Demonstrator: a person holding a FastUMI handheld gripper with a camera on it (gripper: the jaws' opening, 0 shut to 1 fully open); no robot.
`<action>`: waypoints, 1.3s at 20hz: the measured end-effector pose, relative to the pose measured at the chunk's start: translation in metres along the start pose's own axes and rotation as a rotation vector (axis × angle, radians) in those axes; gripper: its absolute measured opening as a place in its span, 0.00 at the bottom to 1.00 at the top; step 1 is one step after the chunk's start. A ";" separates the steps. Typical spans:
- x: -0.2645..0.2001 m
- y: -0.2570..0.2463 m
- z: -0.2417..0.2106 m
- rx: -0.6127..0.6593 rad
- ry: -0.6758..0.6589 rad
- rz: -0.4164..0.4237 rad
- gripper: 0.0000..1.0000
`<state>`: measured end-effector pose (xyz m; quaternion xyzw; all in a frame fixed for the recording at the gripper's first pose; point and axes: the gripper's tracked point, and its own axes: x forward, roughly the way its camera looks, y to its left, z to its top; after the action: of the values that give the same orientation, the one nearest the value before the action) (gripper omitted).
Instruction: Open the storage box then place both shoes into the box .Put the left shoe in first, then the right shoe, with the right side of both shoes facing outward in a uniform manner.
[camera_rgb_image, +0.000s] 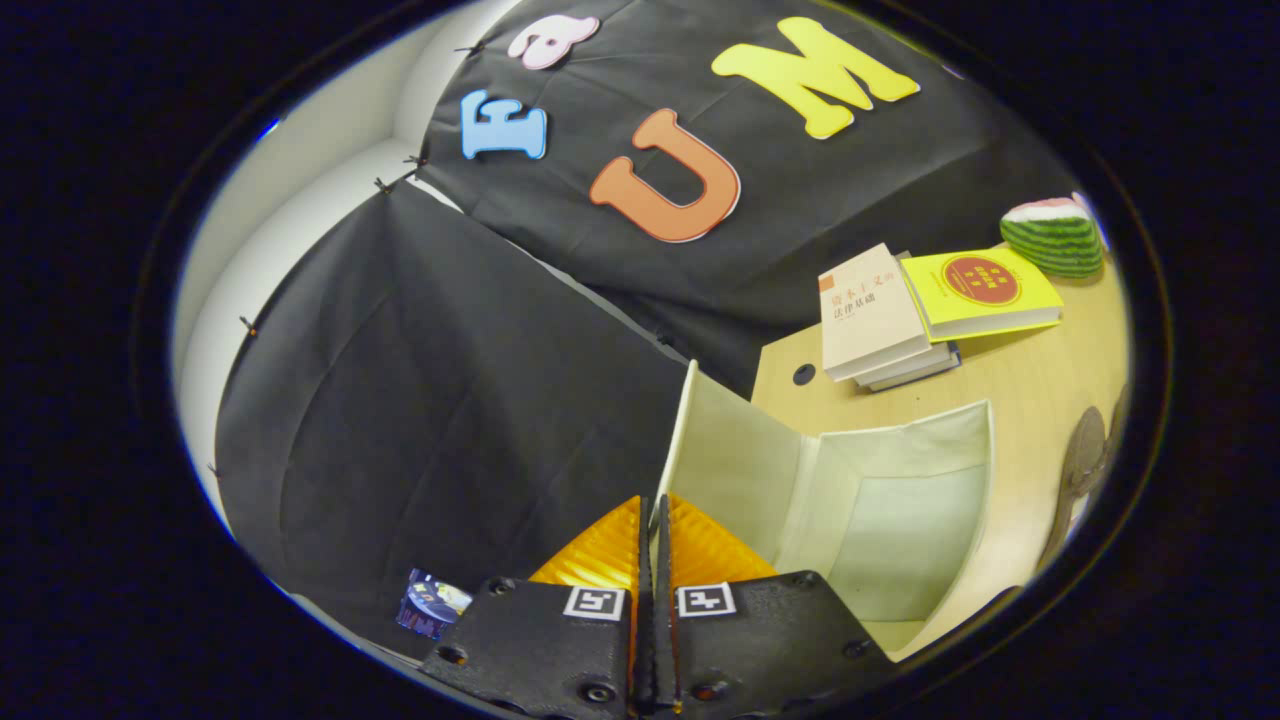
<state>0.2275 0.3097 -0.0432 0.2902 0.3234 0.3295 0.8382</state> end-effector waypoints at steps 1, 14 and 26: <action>0.007 0.002 -0.004 -0.022 -0.006 -0.017 0.06; 0.010 -0.020 -0.058 -0.135 0.152 -0.181 1.00; -0.095 -0.190 -0.041 -0.347 0.216 -0.666 1.00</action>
<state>0.2123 0.1340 -0.1679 -0.0132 0.4258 0.1179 0.8970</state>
